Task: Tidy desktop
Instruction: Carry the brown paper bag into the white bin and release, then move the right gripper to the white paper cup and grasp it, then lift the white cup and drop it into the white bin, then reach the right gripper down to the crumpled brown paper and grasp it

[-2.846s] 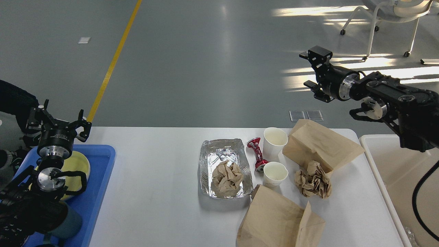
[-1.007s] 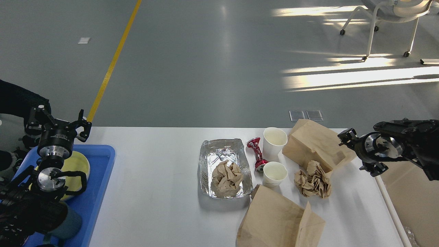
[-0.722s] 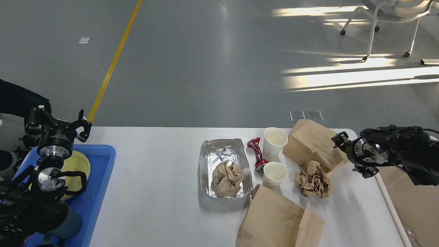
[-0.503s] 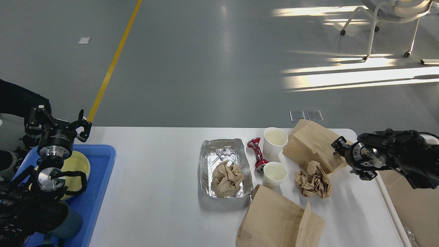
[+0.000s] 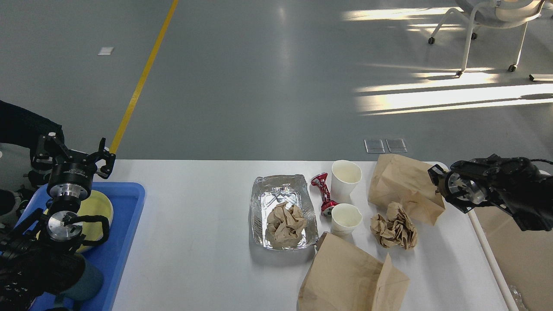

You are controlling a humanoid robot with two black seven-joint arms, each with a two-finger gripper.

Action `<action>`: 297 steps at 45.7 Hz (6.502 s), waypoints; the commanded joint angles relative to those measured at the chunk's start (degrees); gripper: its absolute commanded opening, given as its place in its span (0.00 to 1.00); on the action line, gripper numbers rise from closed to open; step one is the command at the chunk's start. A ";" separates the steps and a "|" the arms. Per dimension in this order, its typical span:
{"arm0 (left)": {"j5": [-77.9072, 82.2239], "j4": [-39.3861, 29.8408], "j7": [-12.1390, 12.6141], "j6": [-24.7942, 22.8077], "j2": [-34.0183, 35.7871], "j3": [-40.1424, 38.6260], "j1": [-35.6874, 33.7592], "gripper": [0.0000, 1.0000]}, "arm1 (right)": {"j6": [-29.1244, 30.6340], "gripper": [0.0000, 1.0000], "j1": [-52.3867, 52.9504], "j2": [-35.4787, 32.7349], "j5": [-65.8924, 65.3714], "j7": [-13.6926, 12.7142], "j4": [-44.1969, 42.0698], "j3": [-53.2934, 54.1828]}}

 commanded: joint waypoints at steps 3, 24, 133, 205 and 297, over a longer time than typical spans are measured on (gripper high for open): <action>0.02 0.00 0.00 0.00 0.00 -0.07 0.00 0.96 | 0.57 0.00 6.73 -4.97 0.01 0.00 1.01 -0.09; 0.02 0.00 0.00 0.00 0.00 -0.07 0.00 0.96 | 29.40 0.00 27.05 -16.84 0.01 -0.09 1.81 0.00; 0.02 0.00 0.09 0.00 0.00 0.01 0.00 0.96 | 30.10 1.00 21.26 9.87 0.98 -0.18 9.20 -11.35; -0.07 0.00 0.00 0.00 0.00 -0.07 0.00 0.96 | 5.31 0.00 6.64 17.88 1.16 -0.61 -0.23 -6.33; 0.02 0.00 0.00 0.00 0.00 -0.07 0.00 0.96 | 12.25 1.00 13.49 -19.84 -0.16 -0.62 12.17 -11.51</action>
